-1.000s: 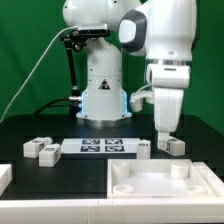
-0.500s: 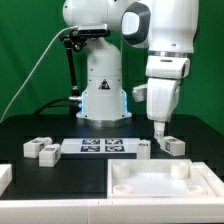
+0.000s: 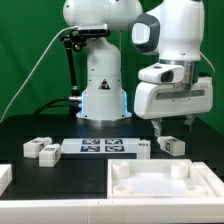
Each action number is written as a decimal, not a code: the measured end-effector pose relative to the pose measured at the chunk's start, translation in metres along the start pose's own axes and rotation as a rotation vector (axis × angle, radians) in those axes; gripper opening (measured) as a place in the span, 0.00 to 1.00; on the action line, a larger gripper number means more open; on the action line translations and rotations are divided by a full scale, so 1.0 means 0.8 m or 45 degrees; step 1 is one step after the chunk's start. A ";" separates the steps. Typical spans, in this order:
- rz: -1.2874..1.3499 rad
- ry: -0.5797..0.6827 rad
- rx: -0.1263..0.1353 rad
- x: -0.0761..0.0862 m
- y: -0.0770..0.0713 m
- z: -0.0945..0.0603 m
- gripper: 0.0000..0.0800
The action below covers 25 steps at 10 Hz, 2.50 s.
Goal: Assemble one leg
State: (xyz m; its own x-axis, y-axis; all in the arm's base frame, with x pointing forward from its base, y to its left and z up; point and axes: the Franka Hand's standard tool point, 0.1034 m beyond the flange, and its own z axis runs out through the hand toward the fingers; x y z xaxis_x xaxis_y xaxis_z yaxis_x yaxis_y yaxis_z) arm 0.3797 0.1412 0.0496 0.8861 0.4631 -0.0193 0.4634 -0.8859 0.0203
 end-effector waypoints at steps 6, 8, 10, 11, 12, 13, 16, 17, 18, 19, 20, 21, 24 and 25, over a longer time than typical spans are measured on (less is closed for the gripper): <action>0.032 -0.244 0.011 0.000 -0.009 0.011 0.81; 0.024 -0.467 0.011 -0.007 -0.011 0.020 0.81; 0.023 -0.721 0.012 -0.013 -0.008 0.027 0.81; 0.033 -0.804 0.010 -0.013 -0.008 0.032 0.81; 0.049 -0.934 0.004 -0.019 -0.010 0.034 0.81; 0.067 -1.035 -0.004 -0.019 -0.011 0.037 0.81; 0.080 -1.184 -0.021 -0.010 -0.019 0.041 0.81; 0.076 -1.180 -0.019 -0.010 -0.022 0.042 0.81; 0.072 -1.182 -0.017 -0.012 -0.023 0.045 0.81; 0.071 -1.185 -0.017 -0.015 -0.024 0.048 0.81; 0.070 -1.184 -0.015 -0.019 -0.025 0.051 0.81; 0.069 -1.185 -0.015 -0.023 -0.026 0.054 0.81; 0.069 -1.183 -0.013 -0.026 -0.026 0.057 0.65; 0.069 -1.183 -0.013 -0.026 -0.026 0.057 0.65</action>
Offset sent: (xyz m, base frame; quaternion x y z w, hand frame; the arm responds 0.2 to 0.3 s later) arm 0.0000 0.0000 0.0000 0.0000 0.0000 0.0000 1.0000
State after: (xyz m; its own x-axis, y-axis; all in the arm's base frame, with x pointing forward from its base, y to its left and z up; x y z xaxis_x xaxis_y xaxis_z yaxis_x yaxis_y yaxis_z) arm 0.3515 0.1485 0.0042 0.5468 0.2093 -0.8107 0.4254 -0.9034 0.0536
